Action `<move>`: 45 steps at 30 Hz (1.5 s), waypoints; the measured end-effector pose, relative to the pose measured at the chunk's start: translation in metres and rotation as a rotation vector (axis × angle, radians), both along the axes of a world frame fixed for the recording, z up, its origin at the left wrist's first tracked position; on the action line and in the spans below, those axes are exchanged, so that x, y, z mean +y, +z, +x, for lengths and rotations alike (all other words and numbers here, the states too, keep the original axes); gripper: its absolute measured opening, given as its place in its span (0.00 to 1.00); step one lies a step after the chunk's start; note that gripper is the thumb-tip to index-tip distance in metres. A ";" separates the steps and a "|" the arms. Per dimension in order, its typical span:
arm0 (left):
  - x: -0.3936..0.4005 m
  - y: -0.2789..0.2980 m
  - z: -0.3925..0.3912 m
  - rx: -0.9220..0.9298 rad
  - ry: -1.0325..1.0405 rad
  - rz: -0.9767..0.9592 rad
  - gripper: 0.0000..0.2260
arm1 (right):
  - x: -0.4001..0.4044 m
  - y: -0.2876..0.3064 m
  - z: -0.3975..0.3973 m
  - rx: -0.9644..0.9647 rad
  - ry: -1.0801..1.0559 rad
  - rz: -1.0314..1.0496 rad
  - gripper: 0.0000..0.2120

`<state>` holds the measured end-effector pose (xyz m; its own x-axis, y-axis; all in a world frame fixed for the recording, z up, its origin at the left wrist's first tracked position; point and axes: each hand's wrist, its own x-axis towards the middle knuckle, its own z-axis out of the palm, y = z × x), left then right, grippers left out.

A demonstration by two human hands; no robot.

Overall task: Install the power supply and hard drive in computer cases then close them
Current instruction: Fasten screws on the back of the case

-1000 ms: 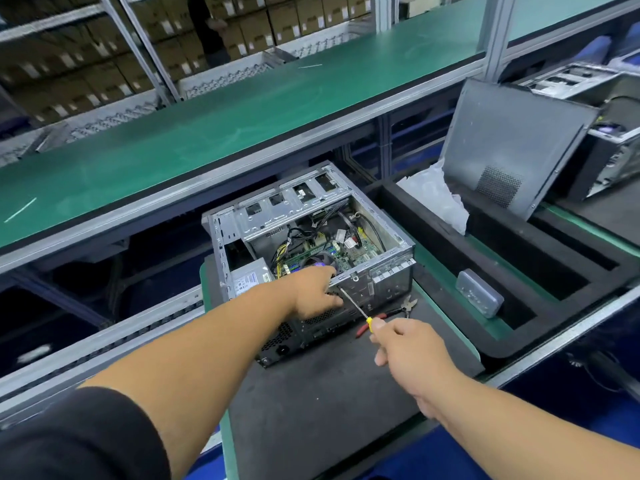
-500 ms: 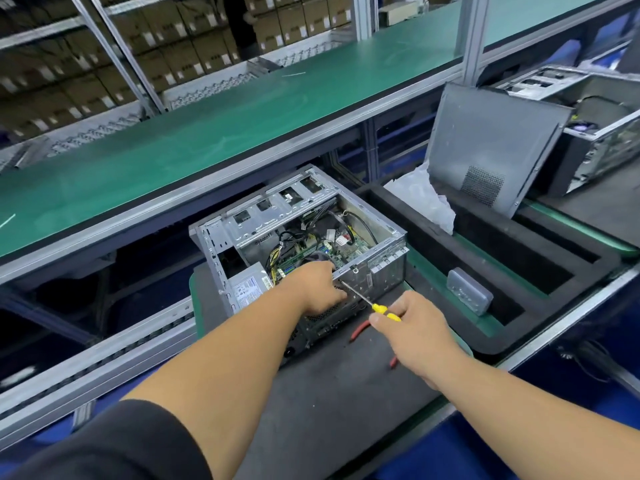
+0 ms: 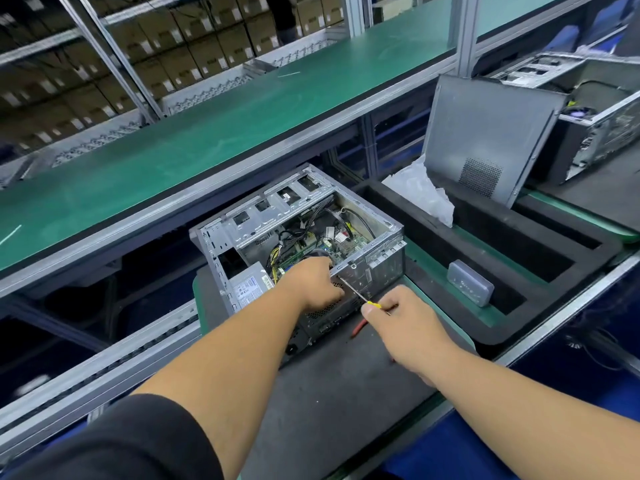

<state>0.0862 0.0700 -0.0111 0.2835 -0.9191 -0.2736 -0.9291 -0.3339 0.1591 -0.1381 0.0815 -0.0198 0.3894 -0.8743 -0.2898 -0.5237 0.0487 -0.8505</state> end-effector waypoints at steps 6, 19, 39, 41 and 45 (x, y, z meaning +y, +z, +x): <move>0.001 0.003 -0.001 0.026 0.009 0.004 0.14 | -0.003 -0.006 -0.001 -0.024 -0.029 0.000 0.11; 0.003 -0.009 -0.001 -0.164 -0.009 -0.114 0.25 | 0.001 -0.013 0.001 -0.101 -0.084 0.143 0.14; 0.001 -0.010 0.001 -0.191 -0.055 -0.084 0.32 | -0.001 -0.008 0.008 -0.257 -0.057 0.674 0.25; 0.001 -0.008 0.000 -0.191 -0.054 -0.080 0.31 | 0.000 -0.011 0.010 -0.262 -0.051 0.598 0.24; 0.002 -0.007 -0.001 -0.194 -0.060 -0.082 0.29 | -0.005 -0.017 0.008 -0.257 -0.069 0.440 0.18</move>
